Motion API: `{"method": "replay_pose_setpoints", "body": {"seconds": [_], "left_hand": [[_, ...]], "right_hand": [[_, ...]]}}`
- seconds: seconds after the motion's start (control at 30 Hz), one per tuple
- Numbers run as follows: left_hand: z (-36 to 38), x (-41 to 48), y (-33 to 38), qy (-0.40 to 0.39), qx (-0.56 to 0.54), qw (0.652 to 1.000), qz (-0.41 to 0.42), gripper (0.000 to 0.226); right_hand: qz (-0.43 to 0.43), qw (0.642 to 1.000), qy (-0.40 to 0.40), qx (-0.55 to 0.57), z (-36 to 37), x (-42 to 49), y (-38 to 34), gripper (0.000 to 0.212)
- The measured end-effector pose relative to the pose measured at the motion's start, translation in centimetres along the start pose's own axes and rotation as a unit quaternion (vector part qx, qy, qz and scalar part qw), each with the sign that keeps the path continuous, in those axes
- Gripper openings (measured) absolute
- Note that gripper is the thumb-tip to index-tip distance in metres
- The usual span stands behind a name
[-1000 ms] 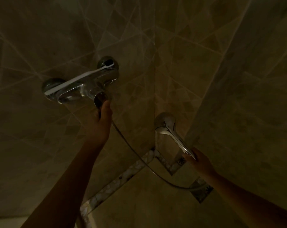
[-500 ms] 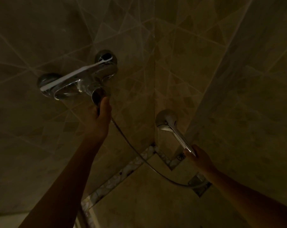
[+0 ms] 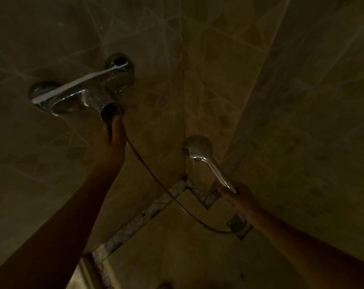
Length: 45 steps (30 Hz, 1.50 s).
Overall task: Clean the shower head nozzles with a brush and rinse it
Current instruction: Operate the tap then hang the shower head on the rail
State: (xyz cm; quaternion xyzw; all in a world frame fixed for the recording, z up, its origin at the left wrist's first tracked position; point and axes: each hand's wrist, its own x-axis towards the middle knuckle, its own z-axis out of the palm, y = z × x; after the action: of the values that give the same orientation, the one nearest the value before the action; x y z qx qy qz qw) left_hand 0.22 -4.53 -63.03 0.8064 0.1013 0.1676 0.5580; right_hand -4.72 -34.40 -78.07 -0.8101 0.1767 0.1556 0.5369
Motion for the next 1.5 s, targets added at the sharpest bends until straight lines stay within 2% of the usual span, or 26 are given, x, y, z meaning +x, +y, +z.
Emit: {"method": "replay_pose_setpoints", "body": {"seconds": [0.1, 0.2, 0.23, 0.33, 0.43, 0.57, 0.63, 0.77, 0.9, 0.93, 1.03, 1.07, 1.2, 1.27, 1.33, 1.5], "left_hand": [[-0.6, -1.1, -0.3, 0.01, 0.075, 0.997, -0.01, 0.021], [-0.2, -4.2, -1.6, 0.013, 0.129, 0.99, -0.05, 0.014], [0.2, -5.3, -2.0, -0.013, 0.143, 0.986, -0.089, 0.021], [2.2, -7.8, -1.0, -0.179, 0.161, 0.96, -0.146, 0.038], [5.1, -8.6, 4.7, -0.267, 0.064, 0.952, -0.135, 0.037], [7.2, -7.7, 13.6, -0.314, -0.109, 0.935, -0.126, 0.02], [7.0, -6.7, 16.9, -0.323, -0.146, 0.93, -0.093, 0.022], [5.5, -5.7, 23.0, -0.291, -0.111, 0.95, -0.022, 0.022], [3.6, -4.4, 28.7, -0.212, -0.063, 0.975, 0.027, 0.013], [3.0, -4.0, 30.1, -0.188, -0.055, 0.98, 0.037, 0.011], [1.8, -2.9, 34.5, -0.126, -0.016, 0.988, 0.087, 0.02], [1.4, -2.6, 35.8, -0.106, -0.007, 0.989, 0.099, 0.022], [-0.4, -1.2, 40.8, -0.053, 0.046, 0.988, 0.136, 0.028], [-1.7, 0.0, 42.8, -0.04, 0.079, 0.985, 0.15, 0.034], [-3.1, 1.3, 44.8, -0.03, 0.103, 0.982, 0.156, 0.04], [-7.5, 4.9, 48.7, -0.082, 0.163, 0.968, 0.171, 0.03]], "right_hand": [[0.023, 0.999, -0.011, 0.047, 0.1, -1.7, -0.7, 0.026], [0.043, 0.991, -0.071, 0.107, -0.5, -3.5, -2.7, 0.037], [0.045, 0.987, -0.098, 0.122, -0.9, -4.0, -3.6, 0.037], [0.032, 0.973, -0.162, 0.158, -2.3, -5.1, -6.4, 0.038], [0.012, 0.956, -0.22, 0.194, -4.0, -6.3, -9.6, 0.039], [-0.028, 0.93, -0.288, 0.226, -6.7, -8.5, -14.7, 0.035], [-0.061, 0.929, -0.297, 0.212, -8.2, -9.8, -17.4, 0.028], [-0.162, 0.936, -0.281, 0.139, -11.1, -11.6, -22.7, 0.018], [-0.307, 0.918, -0.246, -0.056, -14.2, -12.8, -28.5, 0.008], [-0.337, 0.91, -0.224, -0.092, -15.0, -13.3, -29.9, 0.013], [-0.4, 0.897, -0.142, -0.127, -16.2, -15.0, -33.5, 0.051], [-0.413, 0.894, -0.121, -0.122, -16.3, -15.6, -34.6, 0.053], [-0.463, 0.876, -0.064, -0.117, -16.4, -16.6, -39.6, 0.025], [-0.467, 0.875, -0.078, -0.103, -16.4, -17.0, -42.3, 0.023], [-0.436, 0.889, -0.122, -0.07, -16.4, -17.5, -45.0, 0.022], [-0.415, 0.886, -0.204, -0.031, -16.4, -18.9, -51.5, 0.013]]}}
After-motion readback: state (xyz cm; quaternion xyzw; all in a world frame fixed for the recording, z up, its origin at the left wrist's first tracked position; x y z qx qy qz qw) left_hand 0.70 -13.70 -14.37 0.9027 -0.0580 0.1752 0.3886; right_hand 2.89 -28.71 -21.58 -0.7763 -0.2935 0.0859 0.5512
